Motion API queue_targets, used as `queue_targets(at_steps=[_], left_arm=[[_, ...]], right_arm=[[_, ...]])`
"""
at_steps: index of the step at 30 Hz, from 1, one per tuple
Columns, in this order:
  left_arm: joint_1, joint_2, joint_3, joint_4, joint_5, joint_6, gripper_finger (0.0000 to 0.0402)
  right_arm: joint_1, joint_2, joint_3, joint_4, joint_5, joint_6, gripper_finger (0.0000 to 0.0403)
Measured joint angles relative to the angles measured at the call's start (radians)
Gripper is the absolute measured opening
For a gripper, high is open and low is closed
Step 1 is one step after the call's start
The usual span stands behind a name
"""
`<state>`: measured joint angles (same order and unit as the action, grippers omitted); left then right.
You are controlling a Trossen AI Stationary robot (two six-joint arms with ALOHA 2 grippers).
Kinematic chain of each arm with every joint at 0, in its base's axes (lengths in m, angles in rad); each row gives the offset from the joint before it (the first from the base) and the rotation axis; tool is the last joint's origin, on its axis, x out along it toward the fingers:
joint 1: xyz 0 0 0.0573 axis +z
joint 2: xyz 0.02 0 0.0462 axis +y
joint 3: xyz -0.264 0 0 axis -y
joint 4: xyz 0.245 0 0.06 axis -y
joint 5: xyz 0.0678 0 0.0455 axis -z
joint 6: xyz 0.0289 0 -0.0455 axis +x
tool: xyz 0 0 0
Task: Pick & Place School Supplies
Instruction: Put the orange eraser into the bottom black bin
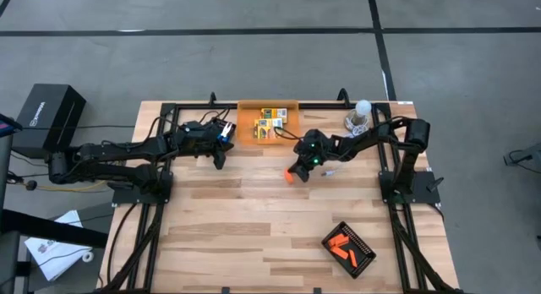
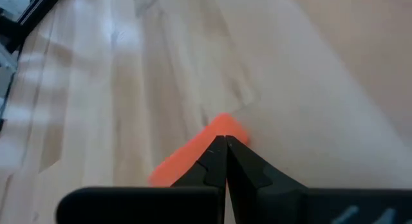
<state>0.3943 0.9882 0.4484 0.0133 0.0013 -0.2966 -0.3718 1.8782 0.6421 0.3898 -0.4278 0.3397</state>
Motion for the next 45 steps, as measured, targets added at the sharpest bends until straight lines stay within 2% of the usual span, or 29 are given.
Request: queue_targets(at_steps=[4, 18, 24, 28, 32, 34, 36, 39, 43, 45], left_arm=[[0.0, 0.0, 0.0, 0.008, 0.002, 0.0, 0.0], [0.0, 0.0, 0.0, 0.019, 0.01, 0.0, 0.0], [0.0, 0.0, 0.0, 0.028, 0.01, 0.003, 0.0], [0.0, 0.0, 0.0, 0.041, 0.01, 0.004, 0.0], [0.0, 0.0, 0.0, 0.059, 0.011, 0.004, 0.0], [0.0, 0.0, 0.0, 0.072, 0.011, 0.005, 0.0], [0.0, 0.0, 0.0, 0.087, 0.01, 0.008, 0.0001], [0.0, 0.0, 0.0, 0.102, 0.004, 0.009, 0.0003], [0.0, 0.0, 0.0, 0.111, 0.0, 0.011, 0.0013], [0.0, 0.0, 0.0, 0.111, -0.001, 0.023, 0.0022]], right_arm=[[-0.014, 0.0, -0.004, 0.003, 0.056, -0.015, 0.0], [-0.086, 0.0, -0.005, -0.006, 0.008, -0.059, 0.0], [-0.161, -0.026, -0.005, -0.064, 0.07, -0.018, 0.0], [-0.228, -0.159, -0.01, -0.391, 0.044, 0.074, 0.0], [-0.28, -0.325, -0.019, -0.493, 0.054, 0.102, 0.0], [-0.288, -0.419, 0.006, -0.496, 0.014, 0.104, 0.0001], [-0.284, -0.492, 0.019, -0.545, -0.055, 0.118, 0.0011], [-0.254, -0.565, 0.038, -0.579, -0.101, 0.149, 0.0046], [-0.183, -0.605, 0.096, -0.593, -0.105, 0.154, 0.0111], [-0.142, -0.599, 0.131, -0.633, -0.061, 0.138, 0.0144]])
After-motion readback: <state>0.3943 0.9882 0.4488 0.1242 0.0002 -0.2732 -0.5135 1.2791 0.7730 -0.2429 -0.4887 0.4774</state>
